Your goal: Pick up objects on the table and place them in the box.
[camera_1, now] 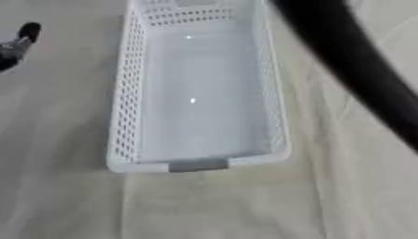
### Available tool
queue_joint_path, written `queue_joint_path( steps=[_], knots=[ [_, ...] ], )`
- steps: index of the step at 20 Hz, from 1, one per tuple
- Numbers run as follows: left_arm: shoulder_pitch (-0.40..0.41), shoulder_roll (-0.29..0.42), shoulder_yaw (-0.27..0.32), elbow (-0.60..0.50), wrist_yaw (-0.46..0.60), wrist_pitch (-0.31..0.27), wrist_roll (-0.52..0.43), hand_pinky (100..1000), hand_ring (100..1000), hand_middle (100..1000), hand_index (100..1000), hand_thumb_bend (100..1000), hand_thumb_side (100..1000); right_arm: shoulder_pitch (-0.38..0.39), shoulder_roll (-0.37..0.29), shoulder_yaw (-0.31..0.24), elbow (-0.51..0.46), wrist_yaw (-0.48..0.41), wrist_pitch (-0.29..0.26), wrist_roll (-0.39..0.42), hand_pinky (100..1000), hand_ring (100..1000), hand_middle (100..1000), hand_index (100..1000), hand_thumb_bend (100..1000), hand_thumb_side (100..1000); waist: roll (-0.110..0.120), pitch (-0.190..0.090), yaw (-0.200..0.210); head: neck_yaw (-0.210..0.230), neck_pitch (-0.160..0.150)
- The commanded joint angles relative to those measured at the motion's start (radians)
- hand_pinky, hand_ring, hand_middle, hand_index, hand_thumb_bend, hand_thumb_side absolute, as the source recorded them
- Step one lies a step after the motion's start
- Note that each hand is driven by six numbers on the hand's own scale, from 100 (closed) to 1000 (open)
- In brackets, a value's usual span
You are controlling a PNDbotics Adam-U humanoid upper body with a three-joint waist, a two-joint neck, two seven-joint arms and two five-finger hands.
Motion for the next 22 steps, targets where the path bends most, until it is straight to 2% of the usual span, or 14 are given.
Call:
queue_joint_path(
  steps=[1, 4, 11, 20, 21, 22],
  knots=[
    [-0.047, 0.005, -0.019, -0.056, 0.014, -0.013, -0.015, 100, 100, 100, 125, 480, 100, 0.015, -0.013, -0.003, 0.006, -0.003, -0.001, -0.001, 460, 568, 654, 721, 100, 878, -0.003, -0.022, -0.001, -0.004, -0.018],
    [-0.101, -0.025, -0.06, -0.063, 0.026, -0.03, -0.059, 100, 100, 100, 133, 480, 100, 0.017, -0.016, -0.002, 0.005, -0.002, -0.001, 0.001, 460, 569, 654, 721, 100, 879, -0.001, -0.026, -0.003, -0.003, -0.023],
    [-0.209, -0.088, -0.144, -0.001, 0.035, -0.092, -0.141, 100, 100, 100, 144, 480, 100, 0.021, -0.025, -0.003, 0.001, 0.004, 0.001, 0.005, 460, 569, 655, 721, 100, 879, 0.007, -0.031, -0.008, -0.004, -0.034],
    [-0.237, -0.189, -0.217, 0.084, 0.07, -0.154, -0.21, 100, 100, 100, 147, 482, 100, 0.019, -0.027, -0.004, -0.002, 0.01, 0.006, 0.007, 460, 569, 655, 720, 100, 879, 0.014, -0.026, -0.014, 0.005, -0.039],
    [-0.236, -0.195, -0.223, 0.092, 0.073, -0.157, -0.219, 100, 100, 100, 157, 414, 100, 0.018, -0.029, -0.004, -0.003, 0.011, 0.007, 0.007, 460, 569, 655, 720, 100, 888, 0.015, -0.025, -0.015, 0.004, -0.04],
    [-0.236, -0.197, -0.227, 0.098, 0.078, -0.16, -0.226, 100, 100, 100, 152, 443, 100, 0.017, -0.03, -0.004, -0.003, 0.011, 0.007, 0.007, 460, 569, 655, 720, 100, 879, 0.016, -0.025, -0.015, 0.004, -0.041]
  ],
)
